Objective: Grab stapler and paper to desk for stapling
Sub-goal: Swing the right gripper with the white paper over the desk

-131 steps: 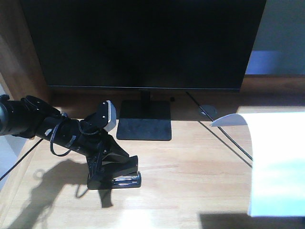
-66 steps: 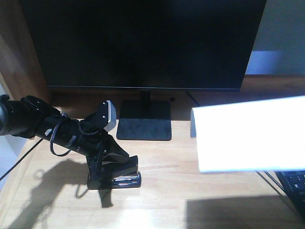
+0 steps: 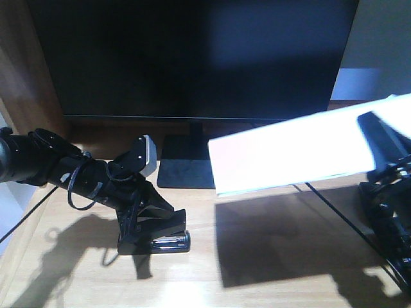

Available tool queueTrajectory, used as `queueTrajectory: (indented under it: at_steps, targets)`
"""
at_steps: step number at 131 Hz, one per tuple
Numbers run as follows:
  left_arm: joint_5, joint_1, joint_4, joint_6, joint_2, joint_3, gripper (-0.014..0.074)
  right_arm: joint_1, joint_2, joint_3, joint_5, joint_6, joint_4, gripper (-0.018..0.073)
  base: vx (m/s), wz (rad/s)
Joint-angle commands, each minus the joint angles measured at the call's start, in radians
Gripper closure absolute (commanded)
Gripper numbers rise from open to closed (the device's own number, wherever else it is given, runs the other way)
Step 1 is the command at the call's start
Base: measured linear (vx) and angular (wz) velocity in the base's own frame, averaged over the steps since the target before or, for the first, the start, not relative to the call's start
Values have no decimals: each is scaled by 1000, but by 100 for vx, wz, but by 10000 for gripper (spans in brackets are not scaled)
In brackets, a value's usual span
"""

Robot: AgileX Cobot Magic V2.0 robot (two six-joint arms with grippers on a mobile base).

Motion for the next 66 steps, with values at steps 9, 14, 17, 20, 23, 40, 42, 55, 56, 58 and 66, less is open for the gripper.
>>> queueTrajectory:
  at_steps: [9, 14, 17, 20, 23, 40, 42, 55, 56, 58, 66]
  targets:
    - [37, -3, -50, -1, -45, -24, 603, -32, 89, -30, -196, 16, -106, 562, 0, 0]
    - [37, -3, -50, -1, -45, -24, 603, -66, 114, -30, -196, 35, -162, 562, 0, 0]
    - [37, -3, -50, -1, -45, -24, 603, -80, 120, -30, -196, 44, -180, 562, 0, 0]
    - [37, -3, -50, -1, -45, -24, 603, -120, 131, -30, -196, 66, -215, 562, 0, 0]
    - [37, -3, -50, -1, -45, -24, 603, -137, 136, -30, -196, 77, -235, 562, 0, 0]
    - [37, -3, -50, -1, -45, -24, 603, -310, 178, -67, -196, 191, -539, 562, 0, 0]
    - [37, -3, -50, -1, -45, -24, 603, -328, 183, -81, -196, 213, -582, 562, 0, 0]
    - [37, -3, -50, -1, -45, -24, 603, -412, 220, -152, -196, 305, -869, 562, 0, 0]
    - [37, -3, -50, -1, -45, -24, 603, -419, 226, -173, -196, 328, -911, 562, 0, 0]
    - [37, -3, -50, -1, -45, -24, 603, -425, 232, -187, -196, 342, -951, 562, 0, 0]
    - [37, -3, -50, -1, -45, -24, 603, -421, 259, -245, -196, 385, -1087, 562, 0, 0]
